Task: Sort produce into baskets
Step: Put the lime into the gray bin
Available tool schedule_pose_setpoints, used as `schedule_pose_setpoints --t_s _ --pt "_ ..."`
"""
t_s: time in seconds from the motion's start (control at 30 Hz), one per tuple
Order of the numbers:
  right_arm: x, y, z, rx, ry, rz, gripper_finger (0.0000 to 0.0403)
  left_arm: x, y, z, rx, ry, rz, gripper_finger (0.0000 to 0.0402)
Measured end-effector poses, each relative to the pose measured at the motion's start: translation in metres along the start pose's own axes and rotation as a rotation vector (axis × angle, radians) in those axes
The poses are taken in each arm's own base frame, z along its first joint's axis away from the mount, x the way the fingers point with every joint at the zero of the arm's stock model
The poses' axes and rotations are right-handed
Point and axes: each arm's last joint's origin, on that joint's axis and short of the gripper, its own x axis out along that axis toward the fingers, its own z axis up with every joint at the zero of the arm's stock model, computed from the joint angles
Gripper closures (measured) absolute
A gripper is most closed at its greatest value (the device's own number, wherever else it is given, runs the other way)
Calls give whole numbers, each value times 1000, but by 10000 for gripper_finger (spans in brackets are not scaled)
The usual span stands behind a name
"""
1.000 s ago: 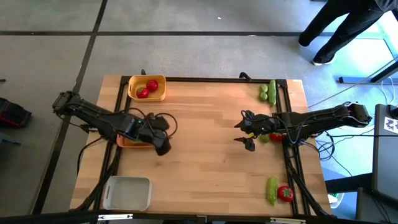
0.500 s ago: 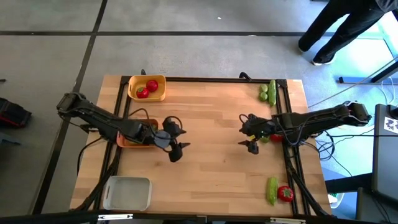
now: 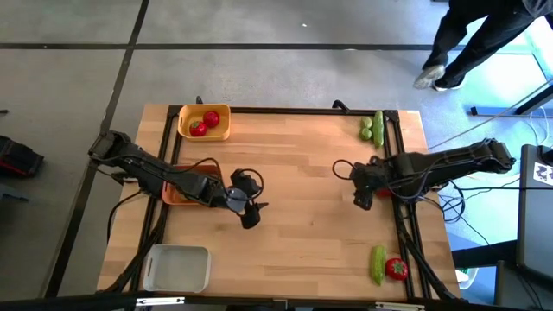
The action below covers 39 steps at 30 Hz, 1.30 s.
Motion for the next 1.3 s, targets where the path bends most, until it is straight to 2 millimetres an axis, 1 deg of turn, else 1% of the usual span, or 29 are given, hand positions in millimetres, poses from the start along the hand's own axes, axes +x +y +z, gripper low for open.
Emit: schedule_pose_setpoints --t_s 0.13,0.23,0.47,0.6,0.8,0.93,1.07,1.17,1.3 --pt "7 -5 -10 81 75 -55 111 0 0 0 10 0 0 127" --pt "13 -8 -13 126 93 -72 111 0 0 0 20 -1 0 127" --pt "35 -19 -13 210 199 -158 111 0 0 0 32 0 0 127" --pt "45 -21 -9 206 254 -187 111 0 0 0 40 0 0 127" --pt "57 -16 -7 178 339 -180 111 0 0 0 40 -1 0 127" --pt "65 -14 -6 154 368 -192 111 0 0 0 31 -1 0 127" --pt "71 -12 -4 142 386 -168 112 0 0 0 29 -1 0 127" --pt "72 -11 -3 132 395 -164 124 0 0 0 24 0 0 127" --pt "72 -11 -3 130 394 -162 170 0 0 0 23 -1 0 127"
